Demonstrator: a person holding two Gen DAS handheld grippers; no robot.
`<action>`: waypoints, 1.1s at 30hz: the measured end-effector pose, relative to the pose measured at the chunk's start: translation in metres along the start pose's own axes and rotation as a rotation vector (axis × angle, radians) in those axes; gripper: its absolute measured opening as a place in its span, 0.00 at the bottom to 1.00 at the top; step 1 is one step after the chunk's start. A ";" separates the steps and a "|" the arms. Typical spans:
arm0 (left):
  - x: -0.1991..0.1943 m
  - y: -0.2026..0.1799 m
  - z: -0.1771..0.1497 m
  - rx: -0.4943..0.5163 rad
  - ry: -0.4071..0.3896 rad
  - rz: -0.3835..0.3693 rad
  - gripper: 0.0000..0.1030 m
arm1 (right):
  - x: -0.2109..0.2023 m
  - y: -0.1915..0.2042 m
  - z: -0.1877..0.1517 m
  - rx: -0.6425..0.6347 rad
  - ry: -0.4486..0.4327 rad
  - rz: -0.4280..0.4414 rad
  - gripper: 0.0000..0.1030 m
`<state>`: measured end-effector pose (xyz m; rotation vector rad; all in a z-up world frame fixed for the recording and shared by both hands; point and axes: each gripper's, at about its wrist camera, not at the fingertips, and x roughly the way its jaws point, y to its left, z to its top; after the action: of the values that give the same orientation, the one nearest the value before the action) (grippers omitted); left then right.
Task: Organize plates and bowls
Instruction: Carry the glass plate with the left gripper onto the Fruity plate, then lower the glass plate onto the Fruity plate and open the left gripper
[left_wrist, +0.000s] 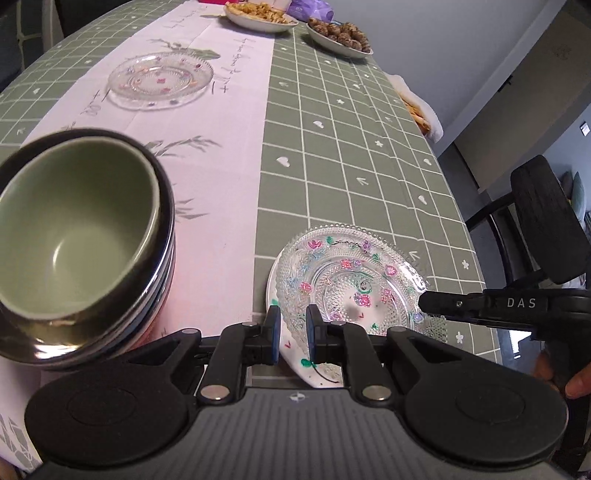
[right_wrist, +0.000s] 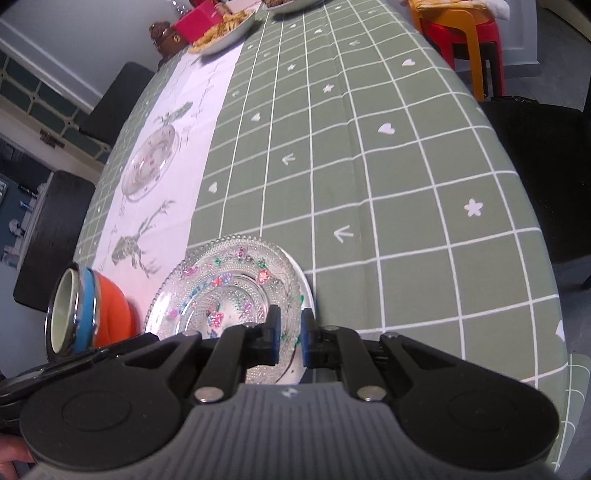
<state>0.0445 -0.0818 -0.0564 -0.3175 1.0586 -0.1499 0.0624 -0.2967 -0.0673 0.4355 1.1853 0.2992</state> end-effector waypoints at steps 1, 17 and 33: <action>0.001 0.001 -0.002 -0.001 0.001 0.001 0.15 | 0.001 0.000 0.000 -0.004 0.004 -0.003 0.08; 0.009 0.002 -0.013 0.010 -0.005 0.011 0.15 | 0.006 0.026 -0.007 -0.213 -0.019 -0.116 0.13; -0.017 -0.012 -0.004 0.099 -0.110 -0.004 0.21 | -0.003 0.033 -0.003 -0.242 -0.094 -0.128 0.34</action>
<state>0.0330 -0.0892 -0.0402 -0.2357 0.9382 -0.1854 0.0585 -0.2687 -0.0505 0.1602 1.0647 0.3037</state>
